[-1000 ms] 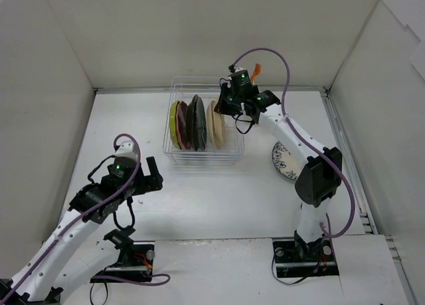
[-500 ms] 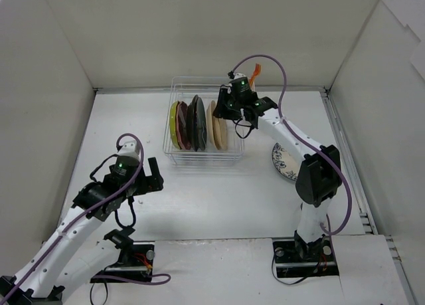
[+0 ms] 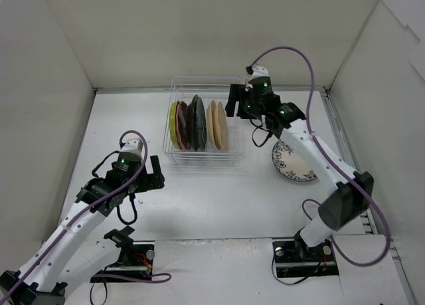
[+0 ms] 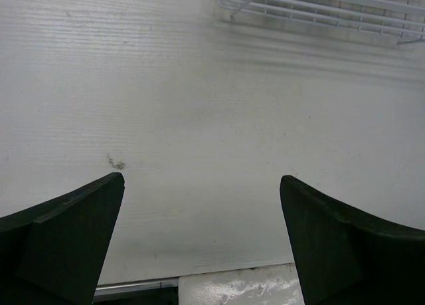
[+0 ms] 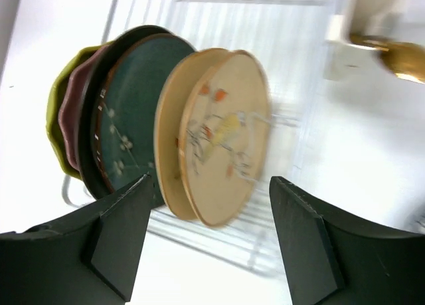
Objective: Load the bowls into the dish rack
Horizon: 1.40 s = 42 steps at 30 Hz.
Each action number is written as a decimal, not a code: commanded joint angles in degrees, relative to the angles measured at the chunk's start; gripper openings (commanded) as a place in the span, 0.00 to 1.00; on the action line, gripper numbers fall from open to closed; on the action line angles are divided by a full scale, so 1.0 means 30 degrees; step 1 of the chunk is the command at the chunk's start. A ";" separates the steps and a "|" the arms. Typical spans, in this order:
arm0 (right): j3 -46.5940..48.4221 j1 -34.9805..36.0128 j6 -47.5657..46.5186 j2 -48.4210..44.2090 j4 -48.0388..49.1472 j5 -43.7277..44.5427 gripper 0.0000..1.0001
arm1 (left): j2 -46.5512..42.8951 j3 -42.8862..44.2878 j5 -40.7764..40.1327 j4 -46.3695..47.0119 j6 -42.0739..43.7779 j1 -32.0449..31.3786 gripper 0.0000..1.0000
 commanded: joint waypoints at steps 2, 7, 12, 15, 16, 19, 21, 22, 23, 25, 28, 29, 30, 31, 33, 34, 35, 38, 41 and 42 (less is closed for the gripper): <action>-0.1896 -0.0070 -0.2224 -0.4089 -0.1455 0.4902 0.69 | 0.0339 0.1222 0.0475 0.1282 0.0819 0.0611 1.00; -0.5968 -0.0041 -0.3222 -0.6402 -0.3795 0.9072 0.72 | 0.0398 0.1193 0.0856 0.1605 0.1551 0.1226 0.99; -0.8458 -0.0186 -0.3165 -0.6876 -0.5528 1.1039 0.72 | 0.0252 0.1222 0.1150 0.1664 0.2313 0.2016 0.99; -0.9077 -0.0245 -0.3310 -0.6175 -0.6056 1.1069 0.72 | 0.0164 0.1194 0.1501 0.1693 0.2694 0.2485 0.99; -0.9079 -0.0245 -0.3282 -0.5622 -0.6376 1.0982 0.72 | 0.0164 0.1222 0.1676 0.1693 0.2840 0.2719 0.99; -0.9372 -0.0304 -0.3165 -0.4567 -0.6467 1.0748 0.72 | -0.0011 0.1077 0.1795 0.1664 0.3074 0.2898 0.99; -0.9547 -0.0304 -0.3310 -0.3660 -0.6467 1.0396 0.71 | -0.0158 0.0843 0.1795 0.1664 0.3163 0.3132 0.99; -0.9577 -0.0362 -0.3456 -0.3276 -0.6438 1.0221 0.71 | -0.0217 0.0783 0.1795 0.1664 0.3163 0.3132 0.99; -0.9345 -0.0363 -0.3515 -0.2837 -0.6525 1.0190 0.71 | -0.0275 0.0725 0.1795 0.1606 0.3221 0.3132 1.00; -0.9197 -0.0363 -0.3923 -0.1724 -0.6468 1.0073 0.71 | -0.0392 0.0666 0.1795 0.1547 0.3251 0.3308 0.99; -0.8816 -0.0538 -0.4131 -0.0551 -0.6467 0.9929 0.70 | -0.0539 0.0636 0.1795 0.1575 0.3281 0.3308 1.00; -0.8641 -0.0683 -0.4218 -0.0258 -0.6467 0.9839 0.70 | -0.0540 0.0636 0.1795 0.1547 0.3339 0.3308 0.99; -0.8524 -0.0801 -0.4335 0.0354 -0.6496 0.9839 0.70 | -0.0511 0.0636 0.1795 0.1546 0.3368 0.3308 0.99; -0.8464 -0.0773 -0.4394 0.0650 -0.6497 0.9955 0.70 | -0.0481 0.0607 0.1795 0.1546 0.3339 0.3308 0.99; -0.8230 -0.0977 -0.4570 0.1468 -0.6467 0.9868 0.69 | -0.0452 0.0636 0.1795 0.1517 0.3339 0.3308 0.99; -0.8143 -0.1152 -0.4571 0.1793 -0.6467 0.9955 0.69 | -0.0452 0.0636 0.1795 0.1546 0.3368 0.3308 0.99; -0.7939 -0.1183 -0.4571 0.2057 -0.6467 1.0043 0.68 | -0.0452 0.0636 0.1795 0.1546 0.3397 0.3308 0.99; -0.7557 -0.1476 -0.4717 0.3285 -0.6438 1.0132 0.67 | -0.0481 0.0636 0.1795 0.1546 0.3397 0.3308 0.99; -0.7205 -0.1592 -0.4893 0.4136 -0.6467 1.0599 0.66 | -0.0452 0.0607 0.1795 0.1546 0.3369 0.3308 1.00; -0.7088 -0.1622 -0.4980 0.4343 -0.6409 1.0658 0.65 | -0.0452 0.0636 0.1795 0.1575 0.3397 0.3308 1.00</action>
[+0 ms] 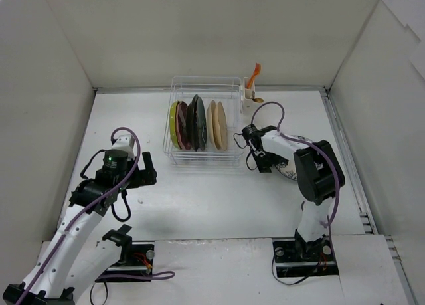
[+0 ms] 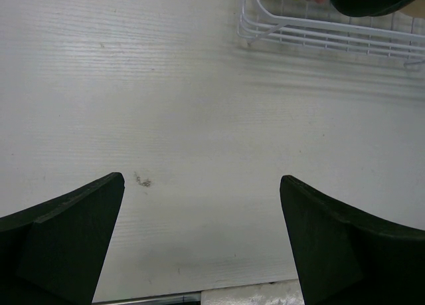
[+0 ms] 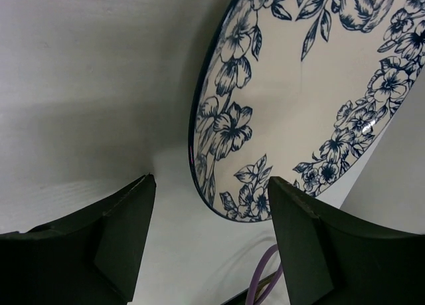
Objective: Load the bowls into the dish rack
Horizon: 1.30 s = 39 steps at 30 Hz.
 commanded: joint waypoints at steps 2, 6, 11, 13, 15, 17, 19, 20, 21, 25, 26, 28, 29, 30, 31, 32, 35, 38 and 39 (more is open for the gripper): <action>0.1183 -0.0451 -0.0442 0.0883 -0.0267 0.1231 0.64 | 0.0037 0.0498 0.0104 0.0781 0.0447 0.0139 0.99; 0.1740 -0.1006 -0.0765 0.1589 -0.0238 0.1524 0.62 | 0.0153 0.0498 0.0104 0.0781 0.0447 0.0139 0.99; 0.2384 -0.1739 -0.1203 0.2467 -0.0238 0.1671 0.54 | 0.0241 0.0556 0.0104 0.0810 0.0476 0.0139 0.99; 0.2648 -0.1973 -0.1321 0.2644 -0.0267 0.1876 0.40 | 0.0329 0.0527 0.0104 0.0869 0.0534 0.0139 0.99; 0.2794 -0.2265 -0.1321 0.2674 -0.0267 0.1615 0.26 | 0.0329 0.0527 0.0104 0.0869 0.0476 0.0139 0.99; 0.2853 -0.2442 -0.1321 0.2529 -0.0209 0.1263 0.08 | 0.0388 0.0527 0.0104 0.0869 0.0505 0.0313 0.99; 0.2912 -0.2443 -0.1380 0.2411 -0.0267 0.0648 0.00 | 0.0388 0.0527 0.0104 0.0898 0.0534 0.0314 0.99; 0.2912 -0.2443 -0.1380 0.2149 -0.0267 0.0530 0.00 | 0.0388 0.0527 0.0713 0.0898 0.0535 0.0314 0.99; 0.2970 -0.2269 -0.1380 0.1915 -0.0267 0.0442 0.00 | 0.0388 0.0527 0.0720 0.0927 0.0593 0.0314 0.99; 0.3146 -0.1332 -0.1088 -0.0422 -0.0413 0.0587 0.00 | 0.0475 0.0527 0.0866 0.1045 0.0593 0.0314 0.99; 0.3234 -0.0953 -0.1058 -0.0895 -0.0530 0.0530 0.00 | 0.0534 0.0527 0.1011 0.1103 0.0622 0.0314 0.99; 0.3876 -0.0715 -0.0796 -0.2123 -0.1170 0.0296 0.00 | 0.0651 0.0556 0.1304 0.1220 0.0652 0.0490 0.99; 0.4488 -0.0685 -0.0620 -0.2421 -0.1465 -0.0111 0.00 | 0.0681 0.0556 0.1364 0.1221 0.0681 0.0490 0.99; 0.4784 -0.0685 -0.0502 -0.2743 -0.1990 -0.0289 0.00 | 0.0681 0.0527 0.1480 0.1337 0.0710 0.0490 0.99; 0.5106 -0.0714 -0.0385 -0.3442 -0.2228 -0.0581 0.00 | 0.0652 0.0527 0.1684 0.1367 0.0740 0.0664 1.00; 0.5603 -0.0627 -0.0326 -0.3739 -0.2462 -0.0671 0.00 | 0.0623 0.0527 0.1744 0.1454 0.0798 0.0666 0.99; 0.6424 -0.0569 -0.0092 -0.4853 -0.3079 -0.1168 0.00 | 0.0476 0.0498 0.2125 0.1601 0.0828 0.0666 1.00; 0.7128 -0.0627 0.0085 -0.5790 -0.3490 -0.1696 0.00 | 0.0447 0.0498 0.2419 0.1689 0.0915 0.0842 0.99; 0.7334 -0.0627 0.0172 -0.6286 -0.3664 -0.1987 0.00 | 0.0417 0.0498 0.2506 0.1689 0.0945 0.0842 0.99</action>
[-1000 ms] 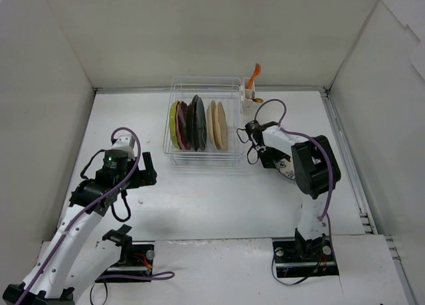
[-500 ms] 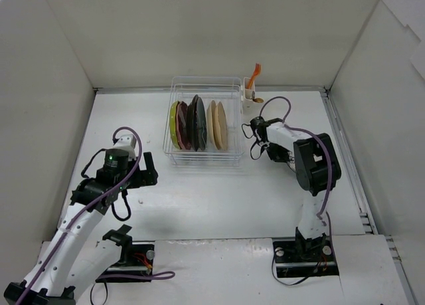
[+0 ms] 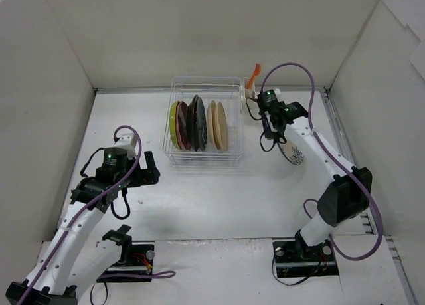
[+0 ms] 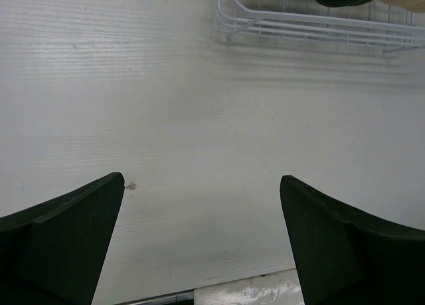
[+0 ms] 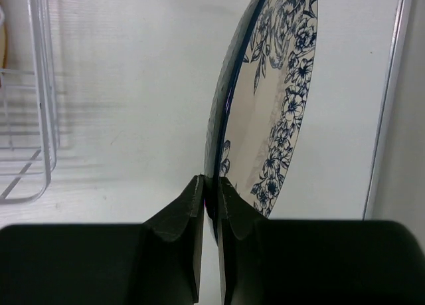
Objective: Load the bowls into the dish rack
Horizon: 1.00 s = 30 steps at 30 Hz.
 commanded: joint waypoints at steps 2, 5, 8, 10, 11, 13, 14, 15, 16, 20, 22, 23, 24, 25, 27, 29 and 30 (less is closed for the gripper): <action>0.1922 -0.0161 0.0347 -0.2603 -0.1567 0.0159 0.00 | -0.0158 0.0410 0.0642 0.1282 0.0442 0.0193 0.99; 0.3036 -0.0131 0.0611 -0.3338 -0.1803 -0.1362 0.00 | -0.0129 0.0410 0.0642 0.1224 0.0413 0.0193 0.99; 0.4413 -0.0190 0.1196 -0.4160 -0.1804 -0.3383 0.00 | -0.0188 0.0410 0.0495 0.1165 0.0354 0.0193 0.99; 0.5580 -0.0305 0.1460 -0.4336 -0.1803 -0.5287 0.00 | -0.0130 0.0381 0.0466 0.1194 0.0325 0.0193 0.99; 0.5994 -0.0307 0.1694 -0.4279 -0.1832 -0.5902 0.00 | -0.0129 0.0351 0.0466 0.1194 0.0354 0.0193 0.99; 0.7192 -0.0278 0.1958 -0.4132 -0.1774 -0.7720 0.00 | -0.0130 0.0351 0.0437 0.1194 0.0354 0.0193 0.99; 0.7548 -0.0278 0.2250 -0.4045 -0.1658 -0.8189 0.00 | -0.0129 0.0322 0.0437 0.1223 0.0325 0.0193 0.99; 0.7957 -0.0278 0.2398 -0.3957 -0.1657 -0.8948 0.00 | -0.0071 0.0380 0.0408 0.1223 0.0354 0.0193 0.99; 0.8629 -0.0307 0.2573 -0.3927 -0.1541 -0.9303 0.00 | -0.0042 0.0380 0.0437 0.1281 0.0354 0.0193 0.99; 0.9455 -0.0307 0.3918 -0.3809 0.0064 -1.1380 0.00 | 0.0162 0.0351 0.0263 0.1399 0.0354 0.0193 0.99; 0.9310 -0.0365 0.4389 -0.3751 0.1033 -1.2204 0.00 | 0.0222 0.0380 0.0086 0.1341 0.0354 0.0193 0.99; 0.9193 -0.0365 0.4769 -0.3606 0.2025 -1.2642 0.00 | 0.0193 0.0409 -0.0002 0.1340 0.0325 0.0193 1.00; 0.9076 -0.0365 0.4917 -0.3517 0.2499 -1.3314 0.00 | 0.0164 0.0410 -0.0148 0.1340 0.0325 0.0193 0.99; 0.9075 -0.0423 0.5267 -0.3400 0.3141 -1.3524 0.00 | 0.0077 0.0352 -0.0178 0.1340 0.0325 0.0193 0.99; 0.9220 -0.0481 0.5474 -0.2874 0.3790 -1.4486 0.00 | -0.0012 0.0293 -0.0178 0.1340 0.0325 0.0193 0.99; 0.9338 -0.0570 0.5827 -0.2348 0.4523 -1.4988 0.00 | 0.0017 0.0292 -0.0266 0.1341 0.0325 0.0193 0.99; 0.9454 -0.0600 0.5856 -0.2171 0.4699 -1.4991 0.00 | 0.0104 0.0263 -0.0295 0.1340 0.0325 0.0193 0.99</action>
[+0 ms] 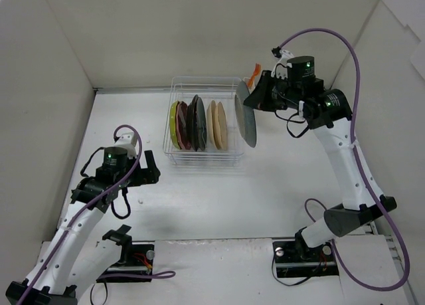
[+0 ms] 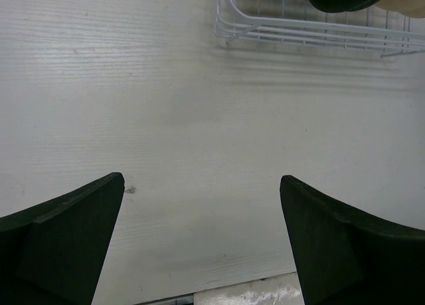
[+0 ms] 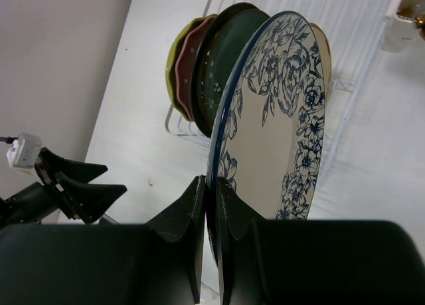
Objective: Load the bowls into the dish rack
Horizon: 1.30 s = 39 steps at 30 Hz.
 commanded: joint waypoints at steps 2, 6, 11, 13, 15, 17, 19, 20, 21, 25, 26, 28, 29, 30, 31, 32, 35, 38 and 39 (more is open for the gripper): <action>0.0975 -0.0461 0.0983 0.0636 0.5452 -0.2079 0.00 | 0.0229 0.0351 -0.0470 0.1012 0.0354 0.0179 0.99; 0.0244 -0.0843 0.1920 0.1223 0.6888 -0.2580 0.00 | 0.0347 0.0380 -0.0588 0.1041 0.0325 0.0179 1.00; -0.0781 -0.1077 0.2506 0.1867 0.8410 -0.2492 0.00 | 0.0610 0.0409 -0.0675 0.1071 0.0325 0.0179 0.99; -0.1280 -0.1194 0.2827 0.2159 0.9112 -0.2522 0.00 | 0.0727 0.0439 -0.0647 0.1071 0.0354 0.0179 0.99; -0.1777 -0.1341 0.3062 0.2365 0.9583 -0.2550 0.00 | 0.0844 0.0439 -0.0647 0.1100 0.0325 0.0179 0.99; -0.2216 -0.1400 0.3443 0.2600 1.0315 -0.2580 0.00 | 0.0962 0.0468 -0.0647 0.1071 0.0296 0.0179 0.99; -0.2481 -0.1459 0.3708 0.2834 1.0871 -0.2522 0.00 | 0.0991 0.0439 -0.0647 0.1100 0.0325 0.0179 0.99; -0.2714 -0.1430 0.3795 0.2893 1.1019 -0.2493 0.00 | 0.0991 0.0468 -0.0676 0.1100 0.0267 0.0179 0.99; -0.2891 -0.1400 0.3883 0.2923 1.1137 -0.2347 0.00 | 0.0991 0.0468 -0.0647 0.1100 0.0295 0.0179 0.99; -0.3945 -0.1459 0.4118 0.3040 1.2043 -0.2054 0.00 | 0.1108 0.0468 -0.0589 0.1071 0.0354 0.0179 1.00; -0.4353 -0.1430 0.4147 0.3040 1.2191 -0.1937 0.00 | 0.1109 0.0497 -0.0588 0.1100 0.0354 0.0179 0.99; -0.4765 -0.1459 0.4148 0.3099 1.2630 -0.1587 0.00 | 0.1109 0.0498 -0.0588 0.1100 0.0354 0.0354 0.99; -0.5203 -0.1459 0.4119 0.3128 1.2777 -0.1497 0.00 | 0.1080 0.0498 -0.0588 0.1129 0.0325 0.0354 1.00; -0.5381 -0.1459 0.4060 0.3215 1.3039 -0.1351 0.00 | 0.1079 0.0498 -0.0588 0.1129 0.0325 0.0354 0.99; -0.5557 -0.1459 0.4002 0.3274 1.3129 -0.1263 0.00 | 0.1108 0.0498 -0.0588 0.1129 0.0325 0.0354 0.99; -0.5820 -0.1488 0.3972 0.3362 1.3217 -0.1262 0.00 | 0.1080 0.0498 -0.0588 0.1129 0.0354 0.0354 0.99; -0.6173 -0.1487 0.3797 0.3976 1.3452 -0.1350 0.00 | 0.1079 0.0498 -0.0588 0.1129 0.0325 0.0354 0.99; -0.6378 -0.1430 0.3621 0.4446 1.3481 -0.1321 0.00 | 0.1050 0.0498 -0.0588 0.1071 0.0325 0.0354 0.99; -0.6437 -0.1371 0.3504 0.4621 1.3481 -0.1263 0.00 | 0.1079 0.0498 -0.0588 0.1100 0.0325 0.0354 0.99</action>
